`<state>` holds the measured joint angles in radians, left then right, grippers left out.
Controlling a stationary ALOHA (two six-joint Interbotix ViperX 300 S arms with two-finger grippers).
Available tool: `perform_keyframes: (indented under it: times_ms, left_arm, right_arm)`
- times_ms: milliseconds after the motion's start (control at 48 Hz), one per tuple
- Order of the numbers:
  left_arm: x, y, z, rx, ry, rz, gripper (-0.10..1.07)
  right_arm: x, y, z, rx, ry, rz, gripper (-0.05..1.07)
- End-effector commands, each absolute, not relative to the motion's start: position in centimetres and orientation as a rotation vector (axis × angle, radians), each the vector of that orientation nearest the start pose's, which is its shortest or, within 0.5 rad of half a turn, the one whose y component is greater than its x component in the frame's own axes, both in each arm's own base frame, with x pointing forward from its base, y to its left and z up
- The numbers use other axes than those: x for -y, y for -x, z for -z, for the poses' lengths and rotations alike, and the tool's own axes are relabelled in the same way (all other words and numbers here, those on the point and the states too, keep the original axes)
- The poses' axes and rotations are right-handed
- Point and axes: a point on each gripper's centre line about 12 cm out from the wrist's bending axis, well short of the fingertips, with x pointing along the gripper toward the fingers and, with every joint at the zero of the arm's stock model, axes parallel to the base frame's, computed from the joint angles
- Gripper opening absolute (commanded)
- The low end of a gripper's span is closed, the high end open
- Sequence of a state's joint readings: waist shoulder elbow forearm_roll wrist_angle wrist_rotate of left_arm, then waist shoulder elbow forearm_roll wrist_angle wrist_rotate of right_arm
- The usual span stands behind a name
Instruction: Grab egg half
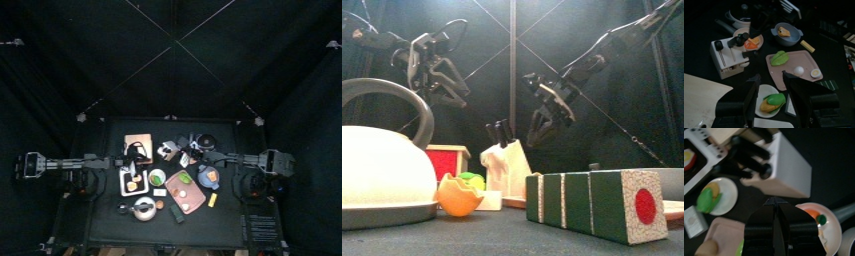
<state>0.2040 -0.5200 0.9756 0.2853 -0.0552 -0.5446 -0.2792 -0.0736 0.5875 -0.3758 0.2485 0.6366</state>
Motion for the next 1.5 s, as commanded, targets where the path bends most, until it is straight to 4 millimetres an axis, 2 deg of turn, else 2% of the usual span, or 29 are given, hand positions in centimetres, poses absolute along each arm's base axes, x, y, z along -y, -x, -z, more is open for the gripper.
perform_keyframes:
  times_ms: [0, 146, 292, 500, 562, 688, 833, 1021, 1271, 1479]
  left_arm:
    - [-5.3, -26.8, -24.4, -0.326, 0.290, -0.223, 0.80]
    - [-4.9, -25.5, -23.3, -0.332, 0.265, -0.207, 0.80]
    - [-4.4, -24.2, -22.2, -0.353, 0.233, -0.191, 0.80]
    - [-3.1, -22.3, -20.5, -0.388, 0.118, -0.127, 0.80]
    - [-2.8, -22.0, -20.7, -0.382, 0.084, -0.106, 0.80]
    - [-2.6, -21.7, -21.5, -0.350, 0.032, -0.089, 0.80]
    - [-2.5, -21.2, -21.4, -0.343, 0.023, -0.088, 0.80]
    - [-2.5, -20.8, -20.9, -0.352, 0.036, -0.092, 0.80]
    - [-2.5, -20.7, -20.7, -0.355, 0.042, -0.093, 0.80]
    - [-2.5, -20.7, -20.6, -0.357, 0.051, -0.096, 0.80]
  right_arm:
    - [9.4, -35.9, -23.2, -0.638, -0.334, 0.407, 0.43]
    - [5.5, -35.1, -23.3, -0.684, -0.367, 0.338, 0.44]
    - [1.5, -35.0, -22.5, -0.735, -0.356, 0.245, 0.45]
    - [-1.6, -35.1, -20.4, -0.810, -0.363, 0.183, 0.51]
    - [-2.4, -35.2, -19.5, -0.840, -0.362, 0.171, 0.55]
    - [-3.0, -35.6, -18.0, -0.885, -0.358, 0.169, 0.66]
    - [-3.6, -35.4, -16.5, -0.958, -0.348, 0.178, 0.77]
    - [-4.2, -35.9, -16.3, -0.997, -0.357, 0.185, 0.88]
    - [-4.8, -36.5, -14.3, -1.068, -0.272, 0.185, 0.90]
    - [-4.7, -37.4, -13.8, -1.092, -0.237, 0.194, 0.90]
